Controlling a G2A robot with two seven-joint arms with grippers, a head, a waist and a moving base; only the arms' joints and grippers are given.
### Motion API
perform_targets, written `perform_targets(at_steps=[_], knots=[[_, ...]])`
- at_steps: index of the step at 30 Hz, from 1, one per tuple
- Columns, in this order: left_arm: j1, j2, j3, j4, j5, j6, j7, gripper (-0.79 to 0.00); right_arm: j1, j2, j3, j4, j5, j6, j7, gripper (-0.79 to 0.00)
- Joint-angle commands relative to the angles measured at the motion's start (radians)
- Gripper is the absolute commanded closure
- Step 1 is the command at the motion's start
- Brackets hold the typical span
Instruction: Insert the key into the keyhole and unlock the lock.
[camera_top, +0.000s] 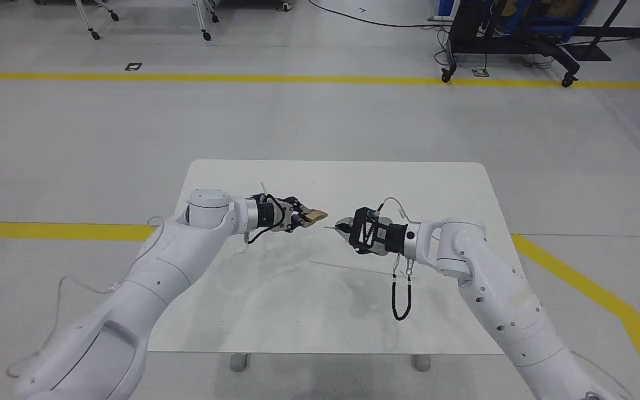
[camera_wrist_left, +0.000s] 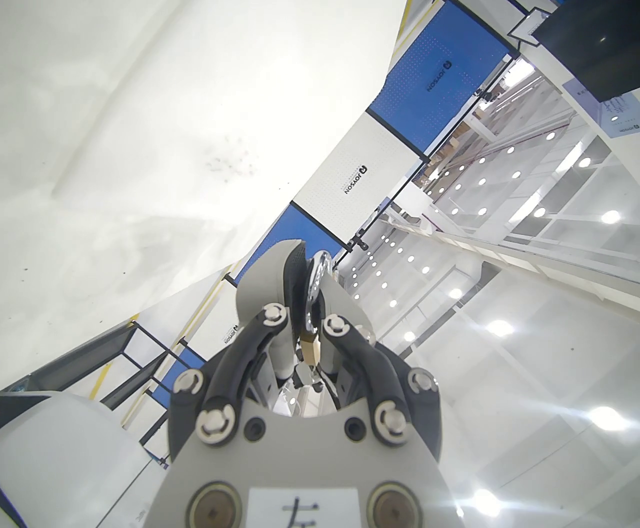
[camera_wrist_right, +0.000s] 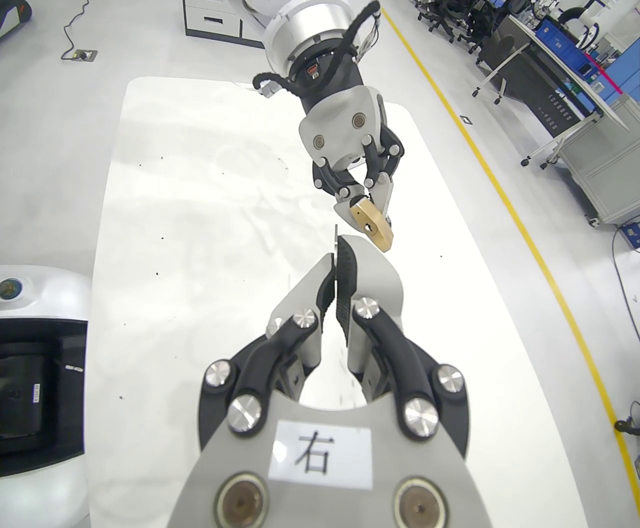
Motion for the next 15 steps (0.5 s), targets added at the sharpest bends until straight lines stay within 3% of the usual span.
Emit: perform_targets(at_steps=[1, 6, 9, 15], knots=[[0.0, 0.0, 0.0, 0.0, 0.0, 0.0, 0.0, 0.0, 0.0, 0.0, 0.0, 0.0, 0.0, 0.0, 0.0, 0.0], [0.018, 0.003, -0.017, -0.03, 0.013, -0.026, 0.017, 0.0, -0.001, 0.0, -0.001, -0.003, -0.003, 0.002, -0.001, 0.0], [0.023, -0.001, -0.033, -0.029, -0.01, -0.023, 0.01, 0.0, -0.008, 0.004, -0.018, -0.064, -0.117, -0.005, -0.007, 0.0], [0.027, -0.012, -0.035, -0.02, 0.004, -0.05, -0.011, 0.0, -0.051, 0.015, 0.042, -0.065, -0.132, 0.064, -0.05, 0.0]])
